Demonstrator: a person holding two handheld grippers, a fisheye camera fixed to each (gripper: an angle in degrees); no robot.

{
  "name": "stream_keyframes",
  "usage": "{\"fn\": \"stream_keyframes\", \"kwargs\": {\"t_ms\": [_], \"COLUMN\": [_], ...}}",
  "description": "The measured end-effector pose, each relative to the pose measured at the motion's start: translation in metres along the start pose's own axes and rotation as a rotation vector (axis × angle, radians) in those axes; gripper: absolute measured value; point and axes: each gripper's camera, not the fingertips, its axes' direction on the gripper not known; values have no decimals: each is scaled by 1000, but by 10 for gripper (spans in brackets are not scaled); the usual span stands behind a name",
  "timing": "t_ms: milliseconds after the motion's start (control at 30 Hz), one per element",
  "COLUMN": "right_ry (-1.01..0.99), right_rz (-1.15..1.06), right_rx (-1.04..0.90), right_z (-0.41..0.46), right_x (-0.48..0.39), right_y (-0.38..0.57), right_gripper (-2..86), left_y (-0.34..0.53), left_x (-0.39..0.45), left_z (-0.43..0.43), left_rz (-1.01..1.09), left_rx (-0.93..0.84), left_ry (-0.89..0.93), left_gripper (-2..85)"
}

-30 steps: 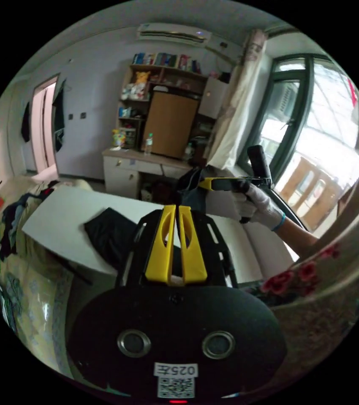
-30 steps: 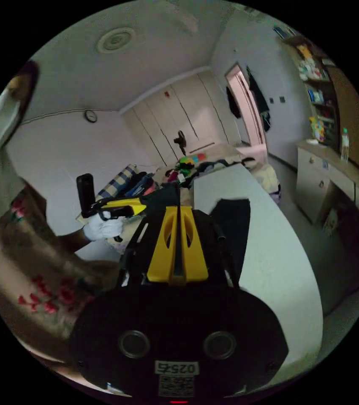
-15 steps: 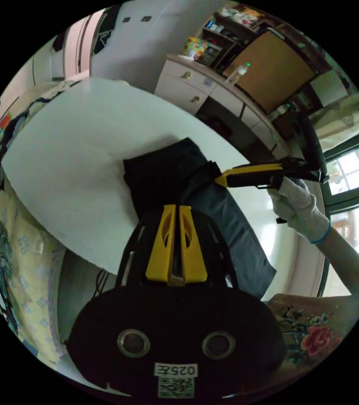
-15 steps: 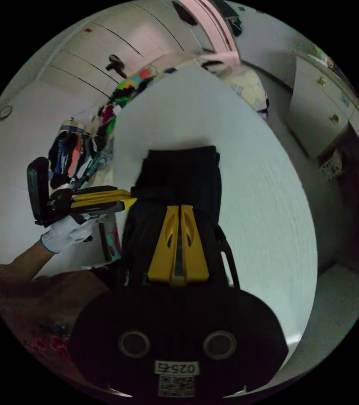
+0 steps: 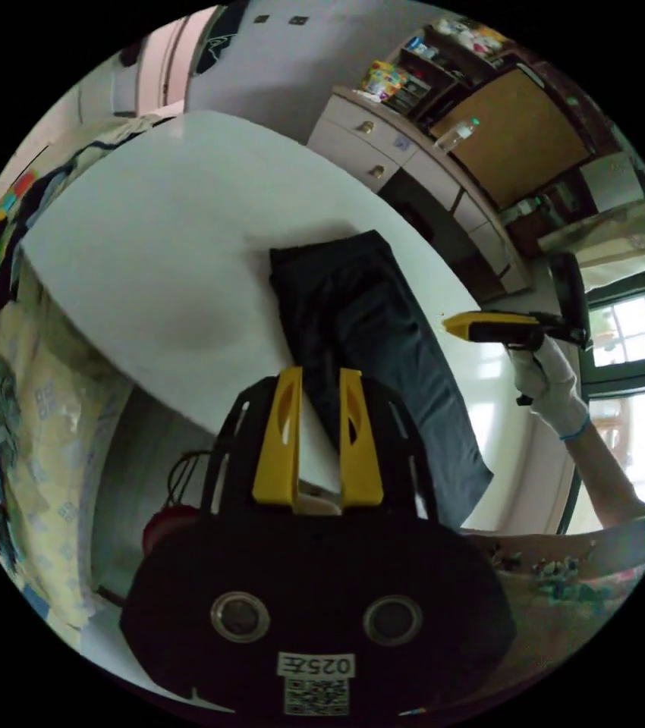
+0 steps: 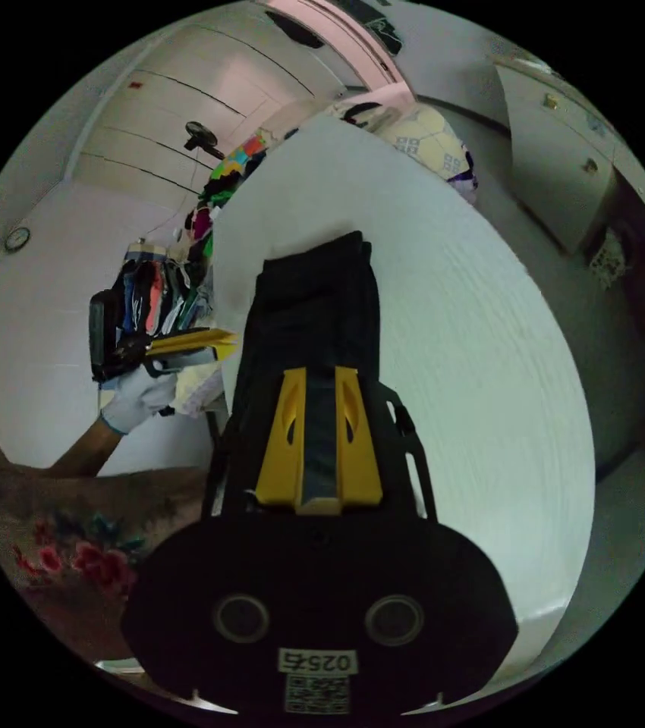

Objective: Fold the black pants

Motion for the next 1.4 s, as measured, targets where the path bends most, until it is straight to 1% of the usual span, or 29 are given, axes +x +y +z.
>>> {"fn": "stream_keyframes", "kwargs": {"t_ms": [67, 133, 167, 233, 267, 333, 400, 467, 533, 600, 633, 767, 867, 900, 933, 1000, 1067, 1133, 1200, 1233, 1333, 1400], "right_ry": [36, 15, -3, -84, -93, -155, -192, -200, -268, -310, -299, -327, -345, -348, -336, -316, -313, -365, -444, -489, -591, -586], "right_rz": [-4, 62, 88, 219, 255, 399, 497, 572, 650, 688, 705, 754, 799, 825, 845, 868, 879, 869, 857, 854, 798, 732], "right_rx": [10, 5, 11, 20, 23, 55, 122, 176, 235, 279, 305, 389, 417, 420, 414, 416, 417, 452, 505, 522, 570, 582], "right_z": [-23, -43, -47, -54, -55, -56, -59, -59, -54, -52, -55, -63, -66, -67, -67, -72, -80, -95, -108, -116, -136, -148], "right_x": [3, 19, 25, 52, 58, 82, 92, 98, 110, 117, 121, 129, 137, 141, 144, 146, 147, 145, 143, 141, 129, 116], "right_y": [50, 126, 146, 224, 242, 306, 345, 374, 400, 413, 421, 439, 450, 453, 456, 461, 468, 481, 493, 499, 500, 487], "right_gripper": [83, 105, 109, 118, 119, 121, 125, 131, 135, 123, 116, 115, 100, 83, 43, 15, 7, 2, 0, -1, -2, -2], "left_y": [34, 89, 103, 155, 165, 190, 193, 191, 188, 187, 185, 171, 159, 154, 150, 145, 136, 123, 117, 112, 101, 90], "left_x": [-14, -29, -32, -36, -35, -29, -24, -22, -24, -27, -26, -19, -17, -16, -15, -11, -1, 21, 34, 40, 48, 50], "left_z": [-20, -21, -18, 0, 4, 13, 14, 14, 13, 13, 10, -1, -16, -24, -31, -42, -64, -102, -132, -152, -198, -224], "left_rz": [-62, -185, -224, -370, -398, -487, -499, -518, -571, -621, -642, -624, -631, -624, -637, -651, -576, -441, -379, -346, -324, -324], "left_rx": [20, -17, -31, -96, -114, -170, -201, -211, -196, -174, -150, -142, -122, -113, -117, -142, -151, -140, -115, -82, -3, 41], "left_ry": [96, 248, 297, 465, 499, 610, 685, 710, 741, 769, 775, 773, 799, 793, 771, 743, 693, 670, 692, 735, 805, 822], "left_gripper": [76, 89, 91, 107, 109, 115, 120, 127, 131, 132, 132, 125, 82, 50, 13, -5, -10, -12, -12, -12, -12, -12]}}
